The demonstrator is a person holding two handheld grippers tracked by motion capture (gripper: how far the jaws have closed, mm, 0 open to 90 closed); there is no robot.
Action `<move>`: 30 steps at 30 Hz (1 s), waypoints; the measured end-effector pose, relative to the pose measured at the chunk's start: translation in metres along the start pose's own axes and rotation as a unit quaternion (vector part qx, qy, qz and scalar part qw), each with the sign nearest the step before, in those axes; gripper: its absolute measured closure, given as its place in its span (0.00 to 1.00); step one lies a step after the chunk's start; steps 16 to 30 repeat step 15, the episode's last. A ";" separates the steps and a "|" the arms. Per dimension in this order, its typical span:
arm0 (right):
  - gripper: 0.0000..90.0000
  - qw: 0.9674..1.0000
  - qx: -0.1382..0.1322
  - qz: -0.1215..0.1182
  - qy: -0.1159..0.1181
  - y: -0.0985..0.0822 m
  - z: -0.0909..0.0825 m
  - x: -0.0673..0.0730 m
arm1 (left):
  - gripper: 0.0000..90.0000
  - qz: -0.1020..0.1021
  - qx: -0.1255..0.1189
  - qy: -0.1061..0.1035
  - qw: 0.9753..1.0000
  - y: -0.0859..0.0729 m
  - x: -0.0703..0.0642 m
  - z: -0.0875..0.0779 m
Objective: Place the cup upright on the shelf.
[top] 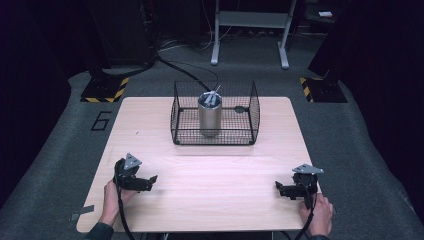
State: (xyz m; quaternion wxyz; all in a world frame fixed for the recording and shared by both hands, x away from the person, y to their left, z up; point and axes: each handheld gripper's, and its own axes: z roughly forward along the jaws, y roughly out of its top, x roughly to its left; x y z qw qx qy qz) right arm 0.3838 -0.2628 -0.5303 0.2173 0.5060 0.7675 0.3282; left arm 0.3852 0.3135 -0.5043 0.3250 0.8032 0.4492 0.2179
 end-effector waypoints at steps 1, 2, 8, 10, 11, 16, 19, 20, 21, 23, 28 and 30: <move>0.00 1.000 0.000 -0.001 0.000 0.000 0.000 0.000 | 0.00 0.004 0.010 0.006 1.000 -0.005 0.001 0.003; 0.00 1.000 0.001 -0.002 0.000 0.000 0.000 0.000 | 0.00 0.006 0.018 0.013 1.000 -0.010 0.002 0.006; 0.00 1.000 0.000 0.000 0.000 0.000 0.000 0.000 | 0.00 -0.025 -0.006 0.005 1.000 -0.024 0.008 0.015; 0.00 1.000 0.000 0.000 0.000 0.000 0.000 0.000 | 0.00 -0.026 -0.002 -0.004 1.000 -0.024 0.010 0.015; 0.00 1.000 0.000 0.000 0.000 0.000 0.000 0.000 | 0.00 -0.027 -0.003 -0.004 1.000 -0.024 0.011 0.016; 0.00 1.000 0.000 0.000 0.000 0.000 0.000 0.000 | 0.00 -0.025 -0.002 -0.007 1.000 -0.024 0.012 0.016; 0.00 1.000 0.000 0.000 0.000 0.000 0.000 0.000 | 0.00 -0.025 -0.002 -0.007 1.000 -0.024 0.012 0.016; 0.00 1.000 0.000 0.000 0.000 0.000 0.000 0.000 | 0.00 -0.025 -0.002 -0.007 1.000 -0.024 0.012 0.016; 0.00 1.000 0.000 0.000 0.000 0.000 0.000 0.000 | 0.00 -0.025 -0.002 -0.007 1.000 -0.024 0.012 0.016; 0.00 1.000 0.000 0.000 0.000 0.000 0.000 0.000 | 0.00 -0.025 -0.002 -0.007 1.000 -0.024 0.012 0.016; 0.00 1.000 0.000 0.000 0.000 0.000 0.000 0.000 | 0.00 -0.025 -0.002 -0.007 1.000 -0.024 0.012 0.016; 0.00 1.000 0.000 0.000 0.000 0.000 0.000 0.000 | 0.00 -0.025 -0.002 -0.007 1.000 -0.024 0.012 0.016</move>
